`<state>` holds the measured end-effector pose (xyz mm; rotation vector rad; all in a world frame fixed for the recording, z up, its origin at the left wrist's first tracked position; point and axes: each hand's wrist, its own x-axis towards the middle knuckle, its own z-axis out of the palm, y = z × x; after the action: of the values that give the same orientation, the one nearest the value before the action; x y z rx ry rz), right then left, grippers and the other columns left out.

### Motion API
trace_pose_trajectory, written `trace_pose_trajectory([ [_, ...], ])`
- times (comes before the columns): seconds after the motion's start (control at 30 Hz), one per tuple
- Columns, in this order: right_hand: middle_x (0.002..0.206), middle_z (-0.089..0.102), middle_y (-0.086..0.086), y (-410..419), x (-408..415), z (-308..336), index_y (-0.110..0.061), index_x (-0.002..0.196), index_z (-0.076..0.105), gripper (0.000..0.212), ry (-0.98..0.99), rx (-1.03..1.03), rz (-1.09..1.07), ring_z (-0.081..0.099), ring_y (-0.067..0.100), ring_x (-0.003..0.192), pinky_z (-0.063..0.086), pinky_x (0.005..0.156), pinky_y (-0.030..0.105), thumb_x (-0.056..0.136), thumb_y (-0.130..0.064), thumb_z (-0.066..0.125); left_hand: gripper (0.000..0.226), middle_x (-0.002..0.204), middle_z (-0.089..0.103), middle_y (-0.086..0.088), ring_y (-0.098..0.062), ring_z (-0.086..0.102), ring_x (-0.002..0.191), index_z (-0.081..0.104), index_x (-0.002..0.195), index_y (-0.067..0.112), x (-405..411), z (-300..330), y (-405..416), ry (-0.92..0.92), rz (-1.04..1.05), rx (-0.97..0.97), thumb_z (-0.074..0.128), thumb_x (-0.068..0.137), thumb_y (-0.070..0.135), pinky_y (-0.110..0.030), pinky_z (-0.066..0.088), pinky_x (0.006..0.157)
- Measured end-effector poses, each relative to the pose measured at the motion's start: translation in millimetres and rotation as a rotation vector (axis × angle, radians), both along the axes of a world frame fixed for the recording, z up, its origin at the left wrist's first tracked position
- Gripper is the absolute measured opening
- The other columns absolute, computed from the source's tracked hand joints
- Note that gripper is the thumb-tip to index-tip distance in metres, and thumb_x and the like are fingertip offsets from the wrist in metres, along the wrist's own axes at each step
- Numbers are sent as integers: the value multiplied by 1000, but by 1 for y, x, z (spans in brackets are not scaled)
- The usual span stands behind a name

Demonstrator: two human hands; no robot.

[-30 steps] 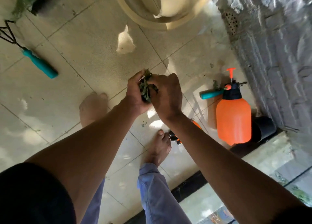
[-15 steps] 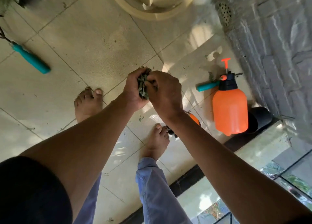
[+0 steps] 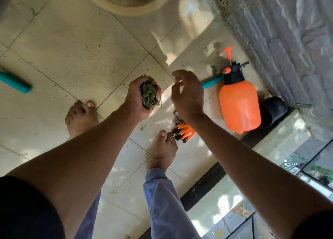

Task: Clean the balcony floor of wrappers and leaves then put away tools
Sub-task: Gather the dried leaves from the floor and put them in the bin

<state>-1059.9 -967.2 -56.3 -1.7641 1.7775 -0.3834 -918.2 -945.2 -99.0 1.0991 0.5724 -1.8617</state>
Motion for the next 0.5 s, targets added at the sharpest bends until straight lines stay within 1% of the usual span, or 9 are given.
trace_pose_trajectory([
  [0.07, 117, 66, 6, -13, -30, -29, -13, 117, 67, 31, 189, 155, -78, 59, 25, 110, 41, 96, 29, 88, -10, 57, 19, 70, 61, 1, -16, 61, 62, 60, 74, 16, -7, -3, -4, 15, -22, -9, 56, 92, 19, -24, 53, 54],
  [0.1, 122, 63, 8, -19, -44, -41, -12, 118, 66, 32, 278, 235, -68, 54, 26, 116, 35, 100, 29, 87, -13, 55, 19, 70, 60, 1, -16, 61, 62, 60, 74, 16, -10, -4, -6, 16, -33, -10, 56, 92, 18, -24, 53, 55],
  [0.17, 123, 61, 16, -27, -72, -64, -6, 115, 64, 44, 431, 318, 36, 52, 36, 120, 35, 105, 38, 78, -20, 47, 20, 71, 56, -1, -17, 61, 60, 58, 75, 15, -16, -6, -12, -15, -77, 2, 53, 95, 16, -24, 53, 54],
  [0.2, 122, 60, 18, -29, -87, -74, -6, 114, 63, 48, 500, 324, 92, 52, 39, 120, 39, 103, 44, 74, -24, 44, 21, 71, 55, -2, -17, 59, 59, 56, 75, 15, -19, -8, -15, -33, -96, 18, 52, 96, 16, -25, 53, 54],
  [0.23, 123, 59, 16, -29, -99, -77, -10, 113, 62, 47, 567, 326, 132, 52, 38, 119, 41, 100, 44, 75, -29, 43, 20, 72, 54, -3, -18, 58, 59, 54, 77, 15, -23, -9, -17, -32, -102, 34, 51, 97, 16, -25, 53, 54],
  [0.3, 128, 54, 11, -31, -122, -83, -18, 114, 61, 43, 655, 328, 163, 49, 36, 115, 41, 95, 40, 80, -37, 44, 17, 76, 53, -5, -20, 57, 62, 52, 83, 13, -28, -15, -19, -21, -125, 60, 51, 98, 20, -26, 52, 54],
  [0.37, 124, 58, 13, -35, -134, -83, -16, 110, 66, 51, 700, 375, 197, 50, 38, 114, 41, 94, 41, 81, -46, 37, 17, 79, 51, -7, -22, 56, 62, 51, 84, 12, -32, -18, -18, -29, -171, 66, 51, 98, 22, -26, 52, 53],
  [0.4, 118, 62, 16, -38, -138, -82, -12, 105, 69, 51, 713, 374, 221, 52, 39, 114, 42, 95, 43, 83, -46, 38, 18, 80, 50, -8, -22, 55, 63, 51, 84, 11, -34, -19, -18, -34, -190, 54, 51, 99, 22, -26, 51, 53],
  [0.5, 108, 67, 19, -41, -151, -69, -3, 101, 70, 34, 756, 353, 257, 54, 41, 115, 43, 92, 43, 87, -33, 62, 22, 79, 49, -6, -20, 53, 62, 50, 81, 13, -42, -17, -16, -43, -218, 7, 46, 101, 20, -25, 49, 52],
])
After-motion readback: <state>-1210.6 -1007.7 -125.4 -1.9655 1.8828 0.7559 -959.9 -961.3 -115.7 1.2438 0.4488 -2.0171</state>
